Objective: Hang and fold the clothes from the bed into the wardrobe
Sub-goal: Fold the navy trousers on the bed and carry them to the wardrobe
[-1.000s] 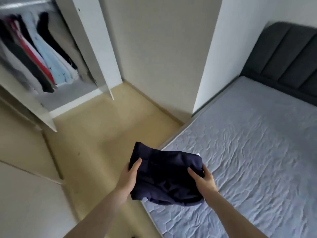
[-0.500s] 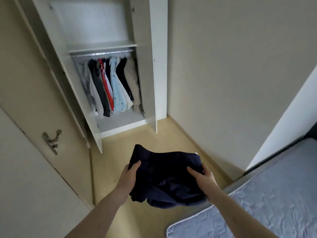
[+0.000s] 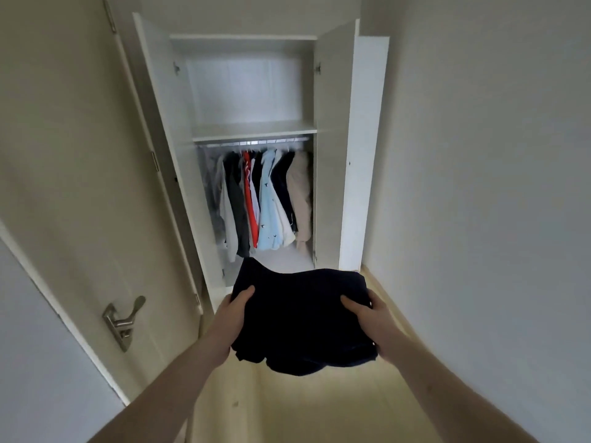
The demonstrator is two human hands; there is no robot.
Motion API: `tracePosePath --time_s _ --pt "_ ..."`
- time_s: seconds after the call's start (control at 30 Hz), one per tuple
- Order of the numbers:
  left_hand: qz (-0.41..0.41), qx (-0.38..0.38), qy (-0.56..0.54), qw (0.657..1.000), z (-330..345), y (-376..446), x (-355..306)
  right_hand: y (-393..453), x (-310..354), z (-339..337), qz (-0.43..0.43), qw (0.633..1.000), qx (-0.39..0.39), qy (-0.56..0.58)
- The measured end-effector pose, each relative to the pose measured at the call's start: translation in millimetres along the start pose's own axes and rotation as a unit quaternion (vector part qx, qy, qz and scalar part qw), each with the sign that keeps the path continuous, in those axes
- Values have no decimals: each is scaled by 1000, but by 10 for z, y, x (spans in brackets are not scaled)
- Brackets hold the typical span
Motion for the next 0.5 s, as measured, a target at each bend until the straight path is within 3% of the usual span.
tracePosePath --time_s 0.13,0.5 --pt "9 -37 -31 999 -140 646 -464 668 492 429 -10 999 34 1" --pt "73 -52 -53 995 -362 2321 -1828 2377 1485 1612 -61 997 47 32"
Point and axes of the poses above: each hand's wrist, its own y-axis towards the middle knuckle, its own z-axis out of the palm, x = y × z, the point moved 3 cm from there along y, towards the middle knuckle, and after that the axes turned 8 degrees about -x, right-handed, at the moved point
